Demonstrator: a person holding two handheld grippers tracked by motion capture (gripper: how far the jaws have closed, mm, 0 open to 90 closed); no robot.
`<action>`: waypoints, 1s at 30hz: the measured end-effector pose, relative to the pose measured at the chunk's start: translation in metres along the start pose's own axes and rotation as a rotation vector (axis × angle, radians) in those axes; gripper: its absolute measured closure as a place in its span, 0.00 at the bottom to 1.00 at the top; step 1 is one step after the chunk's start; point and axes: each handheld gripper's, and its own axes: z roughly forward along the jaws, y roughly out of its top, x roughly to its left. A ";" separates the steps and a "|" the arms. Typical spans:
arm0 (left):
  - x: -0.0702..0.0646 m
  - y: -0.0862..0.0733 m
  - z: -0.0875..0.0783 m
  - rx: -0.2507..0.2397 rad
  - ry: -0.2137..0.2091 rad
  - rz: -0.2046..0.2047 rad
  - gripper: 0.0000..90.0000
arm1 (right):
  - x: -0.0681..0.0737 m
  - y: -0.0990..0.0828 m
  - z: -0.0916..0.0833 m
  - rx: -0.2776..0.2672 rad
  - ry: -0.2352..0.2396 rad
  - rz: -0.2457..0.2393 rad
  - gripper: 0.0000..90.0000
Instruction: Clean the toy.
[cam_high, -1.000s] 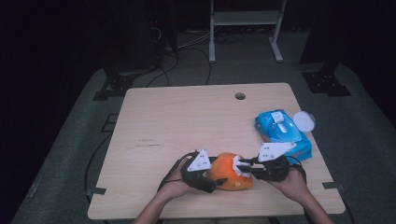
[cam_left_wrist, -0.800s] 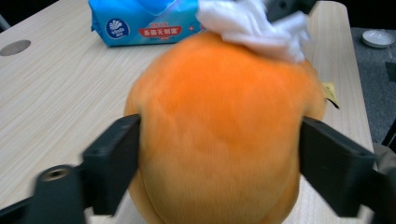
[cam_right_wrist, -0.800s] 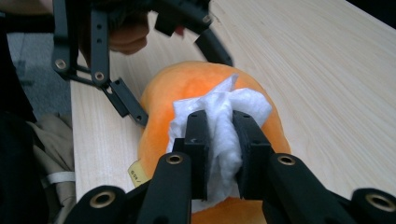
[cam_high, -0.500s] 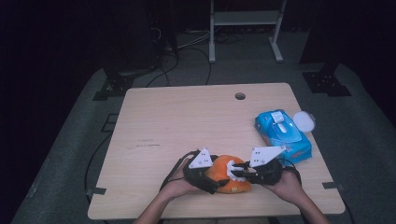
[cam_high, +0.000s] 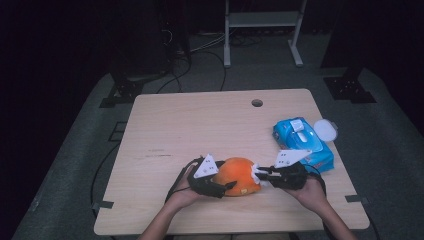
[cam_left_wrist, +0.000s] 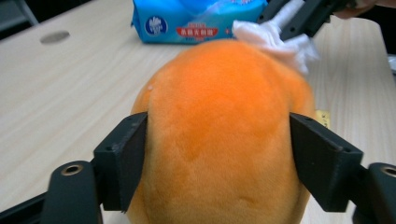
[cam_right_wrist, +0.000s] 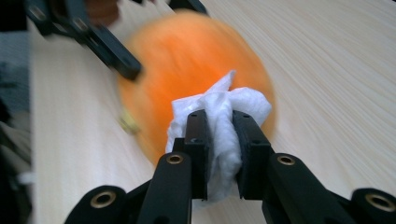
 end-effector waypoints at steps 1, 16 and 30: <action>0.001 -0.002 -0.001 -0.004 -0.008 -0.014 0.26 | -0.001 -0.003 0.000 0.008 -0.002 0.010 0.85; 0.002 -0.005 0.000 0.004 -0.050 0.015 0.22 | -0.002 -0.005 0.005 -0.019 0.043 0.037 0.85; -0.006 0.000 -0.001 -0.009 -0.090 0.085 0.18 | -0.013 -0.008 0.005 -0.051 0.096 0.115 0.85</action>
